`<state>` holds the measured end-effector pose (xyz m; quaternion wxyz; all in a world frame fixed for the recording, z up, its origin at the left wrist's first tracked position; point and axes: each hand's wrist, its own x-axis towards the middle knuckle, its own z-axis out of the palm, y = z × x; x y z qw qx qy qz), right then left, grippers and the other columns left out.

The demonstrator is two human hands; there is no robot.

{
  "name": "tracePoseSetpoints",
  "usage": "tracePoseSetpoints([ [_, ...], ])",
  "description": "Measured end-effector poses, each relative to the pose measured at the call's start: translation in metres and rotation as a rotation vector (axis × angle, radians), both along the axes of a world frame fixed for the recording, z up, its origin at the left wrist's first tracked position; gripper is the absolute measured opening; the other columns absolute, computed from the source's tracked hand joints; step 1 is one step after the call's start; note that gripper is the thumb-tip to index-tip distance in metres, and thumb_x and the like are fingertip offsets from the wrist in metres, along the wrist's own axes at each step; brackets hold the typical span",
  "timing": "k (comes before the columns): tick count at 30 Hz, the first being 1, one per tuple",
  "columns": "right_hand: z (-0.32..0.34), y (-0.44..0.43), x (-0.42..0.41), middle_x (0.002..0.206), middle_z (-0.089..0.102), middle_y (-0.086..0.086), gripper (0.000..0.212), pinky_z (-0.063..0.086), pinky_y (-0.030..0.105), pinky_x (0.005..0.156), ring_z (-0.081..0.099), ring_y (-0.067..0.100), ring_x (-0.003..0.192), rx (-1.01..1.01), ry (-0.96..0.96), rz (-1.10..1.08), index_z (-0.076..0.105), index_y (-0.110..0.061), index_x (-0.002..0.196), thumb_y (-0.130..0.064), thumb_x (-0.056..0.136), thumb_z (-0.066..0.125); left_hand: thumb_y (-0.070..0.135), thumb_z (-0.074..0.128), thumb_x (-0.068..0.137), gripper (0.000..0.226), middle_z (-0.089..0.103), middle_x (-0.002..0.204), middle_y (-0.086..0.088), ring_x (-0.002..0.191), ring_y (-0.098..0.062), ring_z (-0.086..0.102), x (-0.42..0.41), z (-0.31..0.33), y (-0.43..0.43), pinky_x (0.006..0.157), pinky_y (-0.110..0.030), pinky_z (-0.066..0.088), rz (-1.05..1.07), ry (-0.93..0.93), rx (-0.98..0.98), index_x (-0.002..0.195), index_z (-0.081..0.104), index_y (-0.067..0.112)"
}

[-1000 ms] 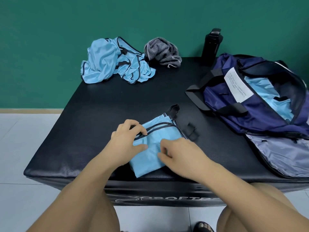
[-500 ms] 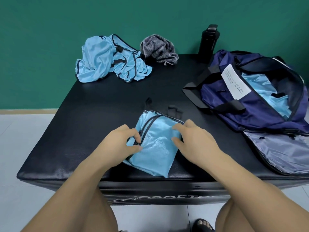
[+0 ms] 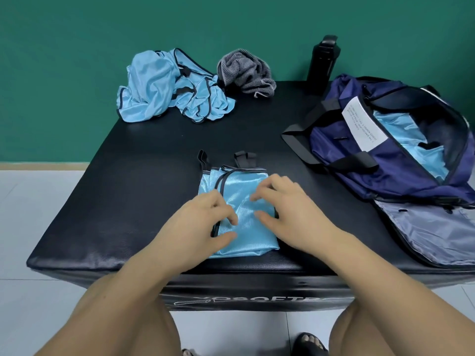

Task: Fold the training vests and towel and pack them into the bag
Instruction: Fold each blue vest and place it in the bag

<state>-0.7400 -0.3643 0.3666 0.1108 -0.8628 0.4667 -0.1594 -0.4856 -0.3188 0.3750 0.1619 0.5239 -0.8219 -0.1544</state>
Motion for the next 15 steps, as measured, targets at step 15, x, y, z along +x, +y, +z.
tracePoseSetpoints([
  [15, 0.004, 0.012, -0.002, 0.104, 0.055, -0.018, 0.017, 0.042, 0.033, 0.099, 0.049, 0.007, 0.103, 0.153, 0.066, 0.216, 0.065, -0.035, 0.111, -0.043, 0.097, 0.066, 0.046, 0.066, 0.080, 0.016, 0.053, 0.095, 0.017, 0.089, -0.008, 0.048, -0.005, -0.011, 0.001, 0.086, -0.029, 0.046, -0.141, -0.220, 0.069, 0.094, 0.060, 0.039],
])
